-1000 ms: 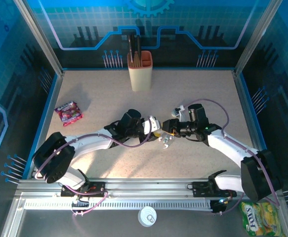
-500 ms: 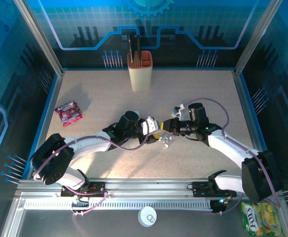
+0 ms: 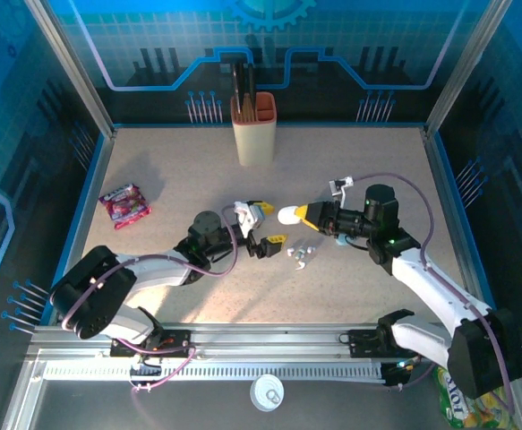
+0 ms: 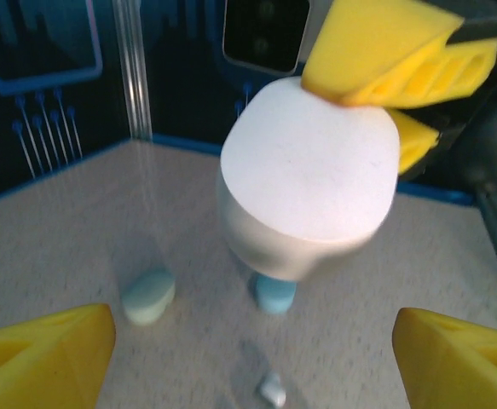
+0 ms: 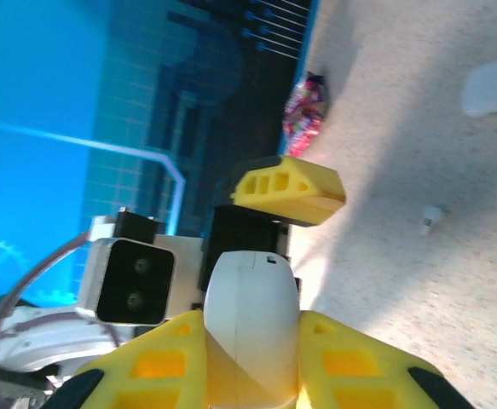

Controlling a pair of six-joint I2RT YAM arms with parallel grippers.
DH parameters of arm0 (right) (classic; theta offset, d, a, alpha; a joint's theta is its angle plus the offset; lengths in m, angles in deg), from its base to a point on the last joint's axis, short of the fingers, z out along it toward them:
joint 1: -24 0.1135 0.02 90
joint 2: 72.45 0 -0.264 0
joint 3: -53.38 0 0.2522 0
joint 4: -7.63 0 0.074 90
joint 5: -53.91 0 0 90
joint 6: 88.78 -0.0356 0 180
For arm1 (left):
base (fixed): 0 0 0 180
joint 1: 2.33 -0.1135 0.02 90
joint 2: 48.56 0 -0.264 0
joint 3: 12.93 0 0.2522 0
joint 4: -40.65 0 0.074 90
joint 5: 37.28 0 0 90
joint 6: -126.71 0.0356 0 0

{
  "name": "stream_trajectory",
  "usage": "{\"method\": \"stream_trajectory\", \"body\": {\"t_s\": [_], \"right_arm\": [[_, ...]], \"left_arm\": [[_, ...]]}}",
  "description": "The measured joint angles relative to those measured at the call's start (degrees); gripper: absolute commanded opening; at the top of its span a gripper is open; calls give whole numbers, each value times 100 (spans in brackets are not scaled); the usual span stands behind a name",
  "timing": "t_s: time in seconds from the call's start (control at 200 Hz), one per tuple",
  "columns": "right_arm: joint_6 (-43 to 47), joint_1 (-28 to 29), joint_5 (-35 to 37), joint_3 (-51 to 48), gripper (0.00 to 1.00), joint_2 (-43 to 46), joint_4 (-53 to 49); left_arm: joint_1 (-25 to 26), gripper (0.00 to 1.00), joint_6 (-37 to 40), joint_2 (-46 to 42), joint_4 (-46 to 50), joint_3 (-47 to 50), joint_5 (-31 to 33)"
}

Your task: Insert the wireless bluetooth earbuds into the charging case

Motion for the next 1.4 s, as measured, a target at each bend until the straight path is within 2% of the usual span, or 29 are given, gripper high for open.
{"method": "stream_trajectory", "body": {"t_s": [0.25,0.6,0.715,0.83,1.105,1.301,1.401], "right_arm": [[-1432,-7,-122,-63,16,157,1425],[-2693,-33,-96,-240,14,153,2487],[-2822,-33,-92,-280,14,155,2527],[-2820,-33,-72,-286,14,210,2387],[-2822,-33,-28,-343,14,254,2365],[-2822,-33,-2,-352,14,254,2334],[-2822,-33,9,-352,14,254,2326]], "left_arm": [[-98,78,-688,520,-1340,-127,-337],[-118,74,-942,697,-1827,-776,-557],[-118,72,-973,745,-1862,-927,-717],[-118,66,-1001,748,-1869,-1040,-944],[-118,62,-1091,750,-1908,-1102,-1228],[-118,55,-1115,750,-1912,-1110,-1322],[-118,46,-1126,774,-1919,-1117,-1351]]}}
